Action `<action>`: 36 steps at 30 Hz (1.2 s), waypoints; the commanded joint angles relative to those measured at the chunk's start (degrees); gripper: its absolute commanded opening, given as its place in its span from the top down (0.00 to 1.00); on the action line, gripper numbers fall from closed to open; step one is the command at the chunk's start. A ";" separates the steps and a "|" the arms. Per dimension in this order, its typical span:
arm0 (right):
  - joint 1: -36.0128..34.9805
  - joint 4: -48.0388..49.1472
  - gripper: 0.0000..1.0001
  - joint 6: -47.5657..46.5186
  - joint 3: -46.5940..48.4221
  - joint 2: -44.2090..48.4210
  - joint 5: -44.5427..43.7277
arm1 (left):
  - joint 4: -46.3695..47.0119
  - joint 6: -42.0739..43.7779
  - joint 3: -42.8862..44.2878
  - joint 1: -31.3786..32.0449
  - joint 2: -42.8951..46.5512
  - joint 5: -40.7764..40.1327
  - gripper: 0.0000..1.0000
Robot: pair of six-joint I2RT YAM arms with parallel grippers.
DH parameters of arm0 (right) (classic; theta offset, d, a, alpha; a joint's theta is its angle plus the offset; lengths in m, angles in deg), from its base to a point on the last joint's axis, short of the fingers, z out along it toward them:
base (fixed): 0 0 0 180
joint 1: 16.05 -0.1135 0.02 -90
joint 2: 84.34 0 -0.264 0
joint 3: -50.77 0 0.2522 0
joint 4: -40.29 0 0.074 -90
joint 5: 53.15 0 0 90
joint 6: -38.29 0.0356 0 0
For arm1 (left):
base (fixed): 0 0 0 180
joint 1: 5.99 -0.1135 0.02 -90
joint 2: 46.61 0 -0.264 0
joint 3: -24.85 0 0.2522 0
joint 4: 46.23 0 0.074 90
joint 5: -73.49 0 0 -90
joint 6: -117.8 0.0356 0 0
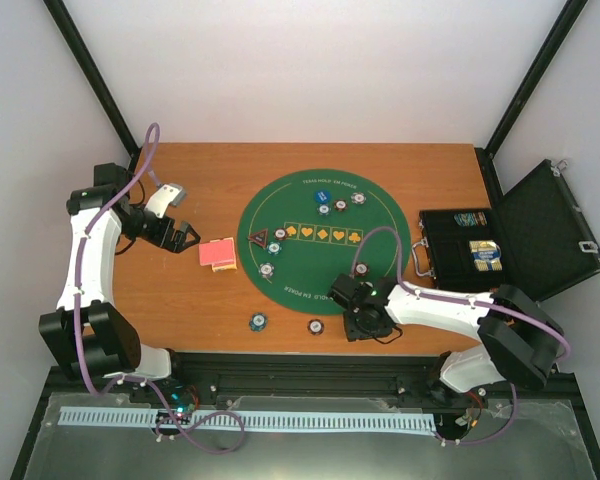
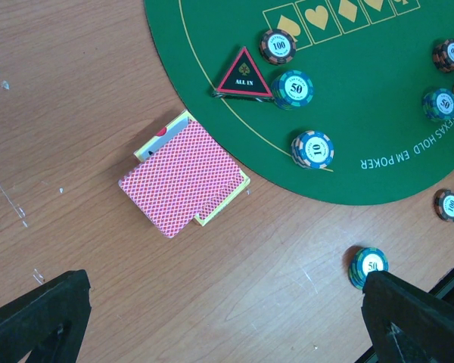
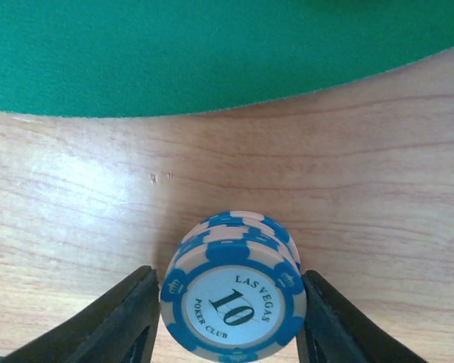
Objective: Distribute texas hold em gaming equipment
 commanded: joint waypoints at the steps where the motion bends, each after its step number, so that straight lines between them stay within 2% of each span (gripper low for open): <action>1: 0.51 -0.81 0.51 0.06 -0.30 1.79 -1.57 | -0.29 0.46 0.45 -0.29 1.14 1.12 0.00; 6: 0.69 -2.19 0.52 -0.40 0.94 1.86 -1.94 | -0.36 0.47 0.67 -0.27 1.12 1.23 0.00; 14: 0.80 -4.39 0.69 -1.30 2.63 2.74 -2.46 | -0.35 0.49 0.70 -0.26 0.91 1.45 0.00; 20: 2.38 -8.99 0.72 -3.35 7.08 5.16 -3.82 | -0.21 0.75 0.49 -0.32 0.80 1.61 0.00; 27: 12.39 -10.92 0.73 -11.36 15.82 4.15 -4.60 | -1.32 2.72 0.83 -0.27 -0.21 1.03 0.00; 36: 26.40 -4.95 0.73 -20.58 21.70 -7.44 -1.24 | -2.23 4.58 0.42 -0.28 -0.44 0.40 0.00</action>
